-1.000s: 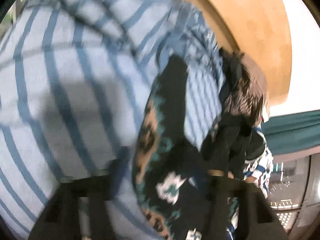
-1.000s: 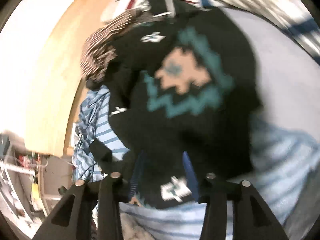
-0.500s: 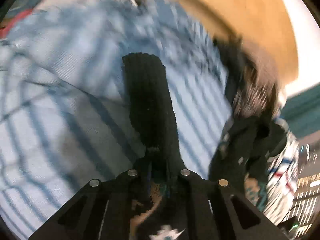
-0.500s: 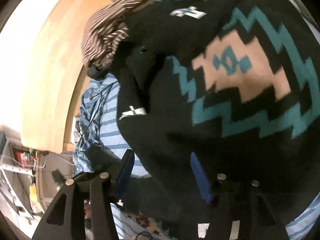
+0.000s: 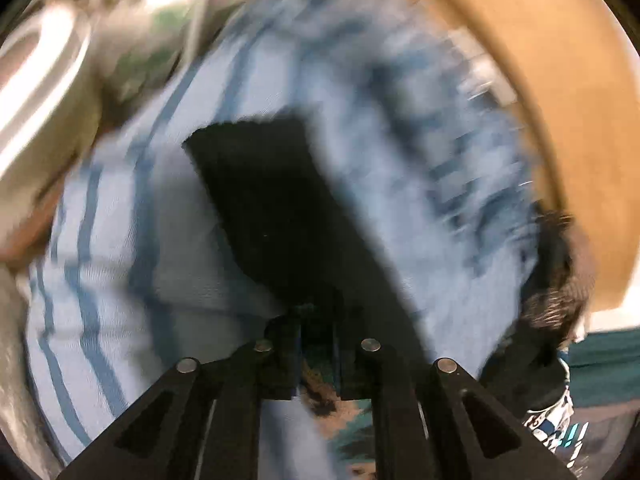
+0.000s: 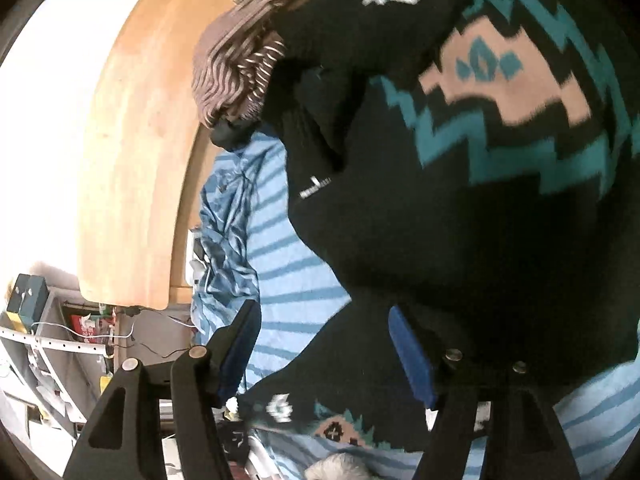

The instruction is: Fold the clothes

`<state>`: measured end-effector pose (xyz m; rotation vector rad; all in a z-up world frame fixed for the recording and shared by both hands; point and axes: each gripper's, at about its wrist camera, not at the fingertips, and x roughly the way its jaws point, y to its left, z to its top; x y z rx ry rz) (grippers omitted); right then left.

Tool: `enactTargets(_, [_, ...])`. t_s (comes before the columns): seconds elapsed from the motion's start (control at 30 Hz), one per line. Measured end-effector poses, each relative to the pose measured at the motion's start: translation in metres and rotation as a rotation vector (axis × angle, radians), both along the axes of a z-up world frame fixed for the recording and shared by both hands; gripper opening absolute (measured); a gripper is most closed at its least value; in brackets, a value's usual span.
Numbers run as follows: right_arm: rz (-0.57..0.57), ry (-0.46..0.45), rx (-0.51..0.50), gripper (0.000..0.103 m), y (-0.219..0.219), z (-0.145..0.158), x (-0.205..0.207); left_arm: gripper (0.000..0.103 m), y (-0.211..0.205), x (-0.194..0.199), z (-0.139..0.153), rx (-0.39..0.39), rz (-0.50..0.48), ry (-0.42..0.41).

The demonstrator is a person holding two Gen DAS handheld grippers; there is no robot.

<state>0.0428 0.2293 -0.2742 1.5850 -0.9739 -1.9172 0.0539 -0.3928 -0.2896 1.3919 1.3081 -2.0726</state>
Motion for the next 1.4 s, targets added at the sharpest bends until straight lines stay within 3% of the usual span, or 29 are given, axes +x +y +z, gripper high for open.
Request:
enactTargets(0.1, [-0.014,-0.002,-0.001,0.071,0.006,0.001,0.005,0.02,-0.008,0.009,-0.002,0.07,0.026,-0.018])
enactTargets(0.23, [-0.081,0.008,0.016,0.071,0.033,0.006,0.011,0.059,-0.012,0.015,0.033,0.109,0.07,0.068])
enactTargets(0.3, [-0.128,-0.005,0.025,0.071,0.053,0.004,0.015,0.074,-0.006,0.012,0.058,0.097,0.046,0.174])
enactTargets(0.4, [-0.182,-0.036,0.048,0.073,0.078,-0.003,0.021,0.075,0.015,-0.008,0.089,0.086,-0.079,0.289])
enactTargets(0.5, [-0.221,-0.08,0.066,0.074,0.098,-0.02,0.032,0.075,0.05,-0.028,0.086,0.153,-0.209,0.276])
enactTargets(0.7, [-0.292,-0.189,0.056,0.07,0.125,-0.056,0.051,0.075,0.137,-0.054,0.035,0.25,-0.505,0.091])
enactTargets(0.8, [-0.317,-0.206,0.073,0.069,0.139,-0.057,0.053,0.075,0.161,-0.049,0.014,0.321,-0.562,0.012])
enactTargets(0.97, [-0.367,-0.1,0.272,0.076,0.164,-0.032,0.048,0.075,0.191,-0.049,0.001,0.233,-0.616,-0.034])
enactTargets(1.07, [-0.329,-0.098,0.231,0.076,0.162,-0.037,0.042,0.075,0.207,-0.056,0.002,0.205,-0.661,-0.032])
enactTargets(1.2, [-0.261,-0.177,0.125,0.076,0.139,-0.063,0.039,0.075,0.229,-0.063,0.007,0.159,-0.747,-0.02])
enactTargets(1.27, [-0.24,-0.192,0.148,0.079,0.128,-0.071,0.039,0.075,0.239,-0.066,0.01,0.137,-0.788,-0.013])
enactTargets(1.4, [-0.219,-0.177,0.186,0.079,0.117,-0.072,0.037,0.075,0.232,-0.071,0.009,0.124,-0.77,-0.011])
